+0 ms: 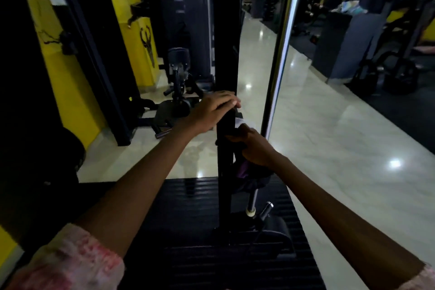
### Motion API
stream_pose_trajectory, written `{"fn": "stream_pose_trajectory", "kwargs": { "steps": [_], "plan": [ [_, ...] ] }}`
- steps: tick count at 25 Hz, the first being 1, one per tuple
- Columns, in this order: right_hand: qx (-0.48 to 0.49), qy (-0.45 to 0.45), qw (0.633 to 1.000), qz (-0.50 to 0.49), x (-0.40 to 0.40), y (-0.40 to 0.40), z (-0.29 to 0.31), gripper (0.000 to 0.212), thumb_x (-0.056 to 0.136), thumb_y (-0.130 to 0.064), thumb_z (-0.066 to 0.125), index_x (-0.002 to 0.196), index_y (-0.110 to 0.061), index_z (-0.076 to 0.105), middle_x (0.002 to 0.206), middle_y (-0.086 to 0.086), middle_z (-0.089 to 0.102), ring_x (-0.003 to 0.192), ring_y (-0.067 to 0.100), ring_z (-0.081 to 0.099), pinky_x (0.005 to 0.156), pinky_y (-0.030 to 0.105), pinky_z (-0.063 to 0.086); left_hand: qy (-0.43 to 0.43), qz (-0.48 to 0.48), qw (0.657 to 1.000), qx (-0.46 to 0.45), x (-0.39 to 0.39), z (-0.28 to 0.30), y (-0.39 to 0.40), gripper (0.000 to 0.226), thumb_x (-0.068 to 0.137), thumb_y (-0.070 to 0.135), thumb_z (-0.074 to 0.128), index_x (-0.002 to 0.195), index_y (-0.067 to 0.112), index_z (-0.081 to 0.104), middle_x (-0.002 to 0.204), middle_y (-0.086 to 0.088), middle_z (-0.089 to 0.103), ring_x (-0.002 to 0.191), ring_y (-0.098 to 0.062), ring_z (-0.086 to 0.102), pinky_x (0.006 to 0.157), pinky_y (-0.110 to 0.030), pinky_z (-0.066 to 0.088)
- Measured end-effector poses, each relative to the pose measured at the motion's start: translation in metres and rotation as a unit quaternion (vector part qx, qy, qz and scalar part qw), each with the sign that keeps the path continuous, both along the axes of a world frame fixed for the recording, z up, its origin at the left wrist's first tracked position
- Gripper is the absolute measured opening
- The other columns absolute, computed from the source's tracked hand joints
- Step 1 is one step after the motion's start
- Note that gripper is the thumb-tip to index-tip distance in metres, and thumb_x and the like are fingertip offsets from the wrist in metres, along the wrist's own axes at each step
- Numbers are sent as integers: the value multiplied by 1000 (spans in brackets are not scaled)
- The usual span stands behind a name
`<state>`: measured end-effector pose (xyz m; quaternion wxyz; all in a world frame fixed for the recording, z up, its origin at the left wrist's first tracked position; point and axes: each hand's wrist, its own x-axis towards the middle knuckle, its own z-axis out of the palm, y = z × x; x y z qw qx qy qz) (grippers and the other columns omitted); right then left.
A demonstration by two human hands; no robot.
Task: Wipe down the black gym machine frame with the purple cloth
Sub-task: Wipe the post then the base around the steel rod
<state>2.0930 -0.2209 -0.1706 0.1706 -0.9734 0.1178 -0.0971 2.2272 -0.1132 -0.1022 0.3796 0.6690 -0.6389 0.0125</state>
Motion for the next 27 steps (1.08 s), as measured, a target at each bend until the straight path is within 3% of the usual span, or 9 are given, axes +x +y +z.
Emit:
{"fn": "stream_pose_trajectory", "kwargs": {
  "steps": [3,5,8,12,16,19,23,25,27],
  "plan": [
    [-13,-22,999,-29,7,3,-3,49,87,5,47,130,-17,58,115,17,46,110,34,47,82,45,46,59,-60,995,-52,17,-12,-6,27,97,17,43,96,10,69,105,0,65,109,10,50,98,-9,33],
    [-31,-24,997,-67,19,5,-3,46,89,0,49,129,-19,59,114,16,46,108,33,47,77,42,45,67,-89,991,-79,22,-13,-11,30,96,20,43,94,7,70,101,4,64,106,15,48,98,-11,34],
    [-10,-98,991,-91,14,14,-18,57,79,11,54,127,-19,61,101,12,48,94,31,51,70,38,47,51,-128,987,-83,29,-15,-13,30,96,17,44,94,4,71,98,6,63,102,13,49,95,-11,35],
    [108,-175,958,-199,-5,33,-41,53,69,21,61,120,4,61,91,18,49,84,30,56,73,26,40,-19,-176,979,-104,40,-11,-19,37,94,26,41,97,7,72,99,0,68,102,-7,55,93,-24,40],
    [314,-151,857,-379,-35,86,-60,46,69,20,64,111,3,65,99,11,57,97,28,58,72,19,43,-129,-202,958,-157,46,-8,-25,37,93,26,43,90,5,73,89,-6,72,89,-23,63,78,-31,49],
    [448,-267,718,-461,-33,154,-76,49,73,20,60,113,-8,64,98,8,66,84,15,61,65,13,50,-186,-232,942,-156,51,4,-30,42,92,34,43,80,7,74,74,-10,70,75,-29,62,65,-36,51],
    [491,-406,556,-534,9,212,-97,39,78,18,56,103,-11,64,86,7,66,74,17,62,60,21,55,-244,-289,909,-174,52,15,-45,48,92,38,45,63,5,67,54,-16,55,55,-32,55,53,-31,42],
    [492,-429,520,-551,35,218,-106,35,78,15,58,104,-8,65,91,13,67,80,27,64,67,31,57,-253,-311,901,-164,50,10,-51,44,91,37,48,65,3,61,59,-16,57,56,-33,56,54,-32,41],
    [463,-434,519,-573,60,221,-104,31,76,11,59,99,-9,66,94,17,67,87,33,65,73,40,57,-254,-325,892,-186,46,-2,-50,35,89,31,51,70,2,55,64,-16,57,58,-34,57,53,-32,41]
  ]
}}
